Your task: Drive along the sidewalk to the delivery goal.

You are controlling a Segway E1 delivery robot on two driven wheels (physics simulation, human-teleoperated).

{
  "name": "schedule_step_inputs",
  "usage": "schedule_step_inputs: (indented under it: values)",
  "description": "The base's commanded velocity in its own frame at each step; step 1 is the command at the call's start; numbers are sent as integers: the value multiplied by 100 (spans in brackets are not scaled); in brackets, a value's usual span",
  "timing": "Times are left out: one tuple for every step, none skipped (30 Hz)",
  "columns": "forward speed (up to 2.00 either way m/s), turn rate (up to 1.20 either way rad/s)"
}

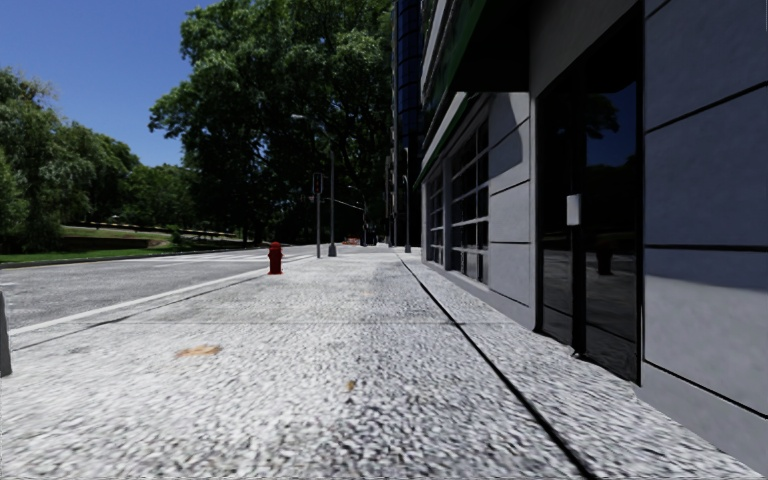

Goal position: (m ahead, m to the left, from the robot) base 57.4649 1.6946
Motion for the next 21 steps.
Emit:
schedule_step_inputs:
  values:
    - [200,-22]
    - [200,-22]
    - [200,-22]
    - [200,-22]
    - [200,-22]
    - [200,-22]
    - [200,-17]
    - [200,0]
    - [200,0]
    - [200,0]
    - [200,0]
    - [200,0]
    - [200,0]
    - [200,0]
    - [200,0]
    - [200,0]
    - [200,0]
    - [200,0]
    - [200,0]
    - [200,0]
    - [200,0]
